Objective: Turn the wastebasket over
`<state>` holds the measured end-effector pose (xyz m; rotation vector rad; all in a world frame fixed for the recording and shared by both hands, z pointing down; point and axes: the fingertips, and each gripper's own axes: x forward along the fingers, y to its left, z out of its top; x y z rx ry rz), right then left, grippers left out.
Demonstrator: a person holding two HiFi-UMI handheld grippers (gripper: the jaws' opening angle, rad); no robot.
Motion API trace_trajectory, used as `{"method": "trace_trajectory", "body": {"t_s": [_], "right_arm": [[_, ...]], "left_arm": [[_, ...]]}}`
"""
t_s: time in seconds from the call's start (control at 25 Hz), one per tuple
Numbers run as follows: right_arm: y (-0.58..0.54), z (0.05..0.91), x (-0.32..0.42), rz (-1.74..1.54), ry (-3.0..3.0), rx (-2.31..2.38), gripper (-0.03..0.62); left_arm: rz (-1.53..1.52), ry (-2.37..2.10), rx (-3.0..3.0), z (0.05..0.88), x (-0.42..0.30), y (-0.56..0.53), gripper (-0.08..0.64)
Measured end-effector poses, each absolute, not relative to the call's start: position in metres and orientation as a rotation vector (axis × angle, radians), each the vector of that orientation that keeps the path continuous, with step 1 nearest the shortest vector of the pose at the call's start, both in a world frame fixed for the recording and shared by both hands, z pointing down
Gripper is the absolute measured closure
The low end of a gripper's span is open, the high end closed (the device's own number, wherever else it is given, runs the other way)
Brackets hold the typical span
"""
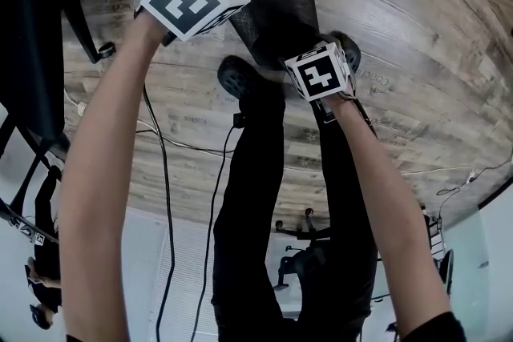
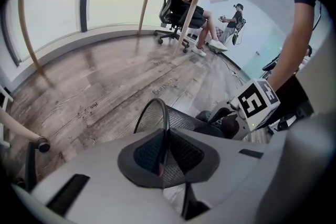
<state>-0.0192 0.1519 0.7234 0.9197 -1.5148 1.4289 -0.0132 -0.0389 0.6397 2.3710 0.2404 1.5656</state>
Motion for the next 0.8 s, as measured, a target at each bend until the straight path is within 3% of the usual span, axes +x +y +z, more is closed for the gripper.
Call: {"method": "trace_trajectory", "body": {"t_s": [0.6,0.8], "right_arm": [[0.12,0.72,-0.007,1.225,-1.557,0.957,0.22],[0.101,0.721,0.003,1.154,-1.553,1.006,0.277]], "left_arm": [[1.435,0.187,2.479,0.586,-0.006,-0.039,0.514],[1.366,0.133,2.505,0.572,-0.004,-0.042,0.515]]}}
